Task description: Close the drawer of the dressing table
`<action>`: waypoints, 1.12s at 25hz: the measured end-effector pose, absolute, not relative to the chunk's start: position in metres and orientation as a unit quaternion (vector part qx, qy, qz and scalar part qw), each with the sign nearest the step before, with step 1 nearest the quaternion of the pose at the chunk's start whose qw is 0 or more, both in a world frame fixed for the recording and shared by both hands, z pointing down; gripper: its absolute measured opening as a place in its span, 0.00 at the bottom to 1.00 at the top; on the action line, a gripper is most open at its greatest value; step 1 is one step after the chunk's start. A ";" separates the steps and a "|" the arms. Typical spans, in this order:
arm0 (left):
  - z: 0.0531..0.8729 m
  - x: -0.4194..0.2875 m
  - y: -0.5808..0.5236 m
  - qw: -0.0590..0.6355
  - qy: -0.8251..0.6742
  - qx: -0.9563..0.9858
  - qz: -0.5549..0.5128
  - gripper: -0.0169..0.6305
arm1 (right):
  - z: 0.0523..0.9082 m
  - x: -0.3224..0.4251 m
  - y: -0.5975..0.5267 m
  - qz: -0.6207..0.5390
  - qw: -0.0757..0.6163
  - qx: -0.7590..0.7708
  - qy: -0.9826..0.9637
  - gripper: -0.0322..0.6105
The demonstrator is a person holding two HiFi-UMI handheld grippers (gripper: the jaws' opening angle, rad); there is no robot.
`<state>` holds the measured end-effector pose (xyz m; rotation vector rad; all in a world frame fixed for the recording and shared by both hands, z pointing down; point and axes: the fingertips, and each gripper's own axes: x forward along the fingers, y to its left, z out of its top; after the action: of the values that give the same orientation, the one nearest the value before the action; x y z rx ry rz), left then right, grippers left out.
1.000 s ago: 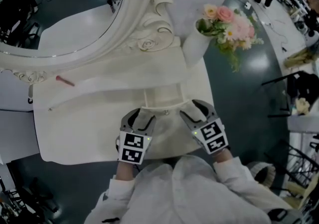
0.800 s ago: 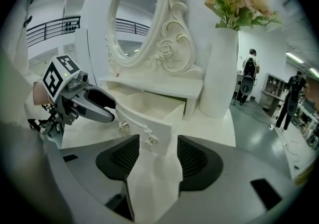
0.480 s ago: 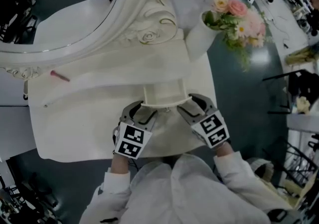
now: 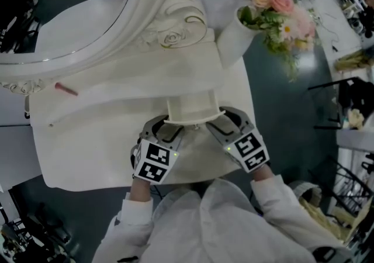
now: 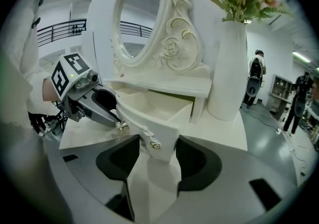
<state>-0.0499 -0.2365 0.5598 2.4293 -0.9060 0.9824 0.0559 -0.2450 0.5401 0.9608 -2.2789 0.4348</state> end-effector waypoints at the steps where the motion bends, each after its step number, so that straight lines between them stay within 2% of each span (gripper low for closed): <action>1: 0.560 -0.050 -0.237 0.185 -0.322 0.861 0.349 0.36 | 0.540 0.056 -0.245 0.165 0.308 0.363 -0.864 0.38; 14: 0.561 -0.051 -0.236 0.181 -0.325 0.858 0.354 0.36 | 0.541 0.057 -0.245 0.163 0.299 0.366 -0.866 0.38; 28: 0.556 -0.055 -0.240 0.146 -0.337 0.856 0.364 0.34 | 0.538 0.055 -0.248 0.123 0.333 0.368 -0.859 0.37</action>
<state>-0.0554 -0.2395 0.5559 2.4642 -0.9695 1.0477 0.0554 -0.2475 0.5376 0.9616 -2.2437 0.3222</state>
